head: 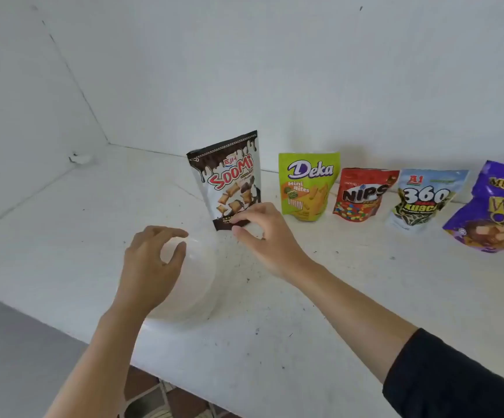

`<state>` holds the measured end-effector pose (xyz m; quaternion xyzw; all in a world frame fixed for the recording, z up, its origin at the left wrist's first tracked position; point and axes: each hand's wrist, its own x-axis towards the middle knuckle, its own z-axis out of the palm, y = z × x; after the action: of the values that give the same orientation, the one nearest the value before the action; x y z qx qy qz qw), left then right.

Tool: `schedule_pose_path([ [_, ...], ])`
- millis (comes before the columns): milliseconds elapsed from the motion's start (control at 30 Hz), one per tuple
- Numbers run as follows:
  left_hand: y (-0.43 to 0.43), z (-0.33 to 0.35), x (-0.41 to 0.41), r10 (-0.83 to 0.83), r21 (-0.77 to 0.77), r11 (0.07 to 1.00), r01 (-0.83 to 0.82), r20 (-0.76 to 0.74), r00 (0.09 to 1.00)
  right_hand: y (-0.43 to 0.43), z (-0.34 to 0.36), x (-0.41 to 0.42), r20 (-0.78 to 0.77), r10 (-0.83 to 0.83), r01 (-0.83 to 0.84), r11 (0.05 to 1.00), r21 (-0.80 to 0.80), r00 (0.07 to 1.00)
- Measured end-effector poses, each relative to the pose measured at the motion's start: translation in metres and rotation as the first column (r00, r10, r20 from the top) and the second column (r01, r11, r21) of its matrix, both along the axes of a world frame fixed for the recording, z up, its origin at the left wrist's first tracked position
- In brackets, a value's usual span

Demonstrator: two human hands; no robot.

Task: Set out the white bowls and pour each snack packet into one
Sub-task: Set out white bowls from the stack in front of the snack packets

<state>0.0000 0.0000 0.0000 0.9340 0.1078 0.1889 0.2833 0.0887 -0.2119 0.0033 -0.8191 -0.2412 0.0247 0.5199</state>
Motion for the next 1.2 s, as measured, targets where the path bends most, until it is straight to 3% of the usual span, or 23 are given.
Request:
schedule_pose_path([
  [200, 0.023, -0.005, -0.009, 0.041, 0.026, 0.999, -0.04, -0.066, 0.997, 0.045, -0.02, -0.009, -0.233, 0.023, -0.027, 1.0, -0.014, 0.972],
  [300, 0.041, 0.001, -0.015, 0.062, -0.07, 0.995, -0.069, -0.091, 0.994, 0.056, -0.027, -0.012, -0.286, 0.047, -0.063, 0.997, -0.046, 0.957],
  [433, 0.056, -0.015, -0.024, -0.009, -0.252, 0.966, -0.058, -0.254, 0.967, 0.065, -0.034, -0.016, -0.205, 0.042, -0.058, 0.996, -0.072, 0.978],
  [567, 0.065, -0.017, -0.027, 0.022, -0.395, 0.91, -0.13, -0.267, 0.964, 0.075, -0.043, -0.019, -0.028, 0.079, -0.083, 0.977, -0.198, 0.996],
  [700, 0.073, -0.017, -0.034, -0.042, -0.434, 0.897, -0.085, -0.274, 0.961, 0.078, -0.049, -0.019, 0.002, 0.061, -0.058, 0.964, -0.26, 0.998],
  [933, 0.071, -0.017, -0.044, -0.07, -0.45, 0.892, -0.051, -0.249, 0.966, 0.073, -0.043, -0.014, -0.11, 0.057, -0.083, 0.967, -0.242, 0.992],
  [1200, 0.07, 0.011, -0.035, -0.134, -0.385, 0.922, 0.045, -0.208, 0.969, 0.06, -0.007, -0.012, -0.032, 0.031, -0.035, 0.989, -0.145, 0.999],
])
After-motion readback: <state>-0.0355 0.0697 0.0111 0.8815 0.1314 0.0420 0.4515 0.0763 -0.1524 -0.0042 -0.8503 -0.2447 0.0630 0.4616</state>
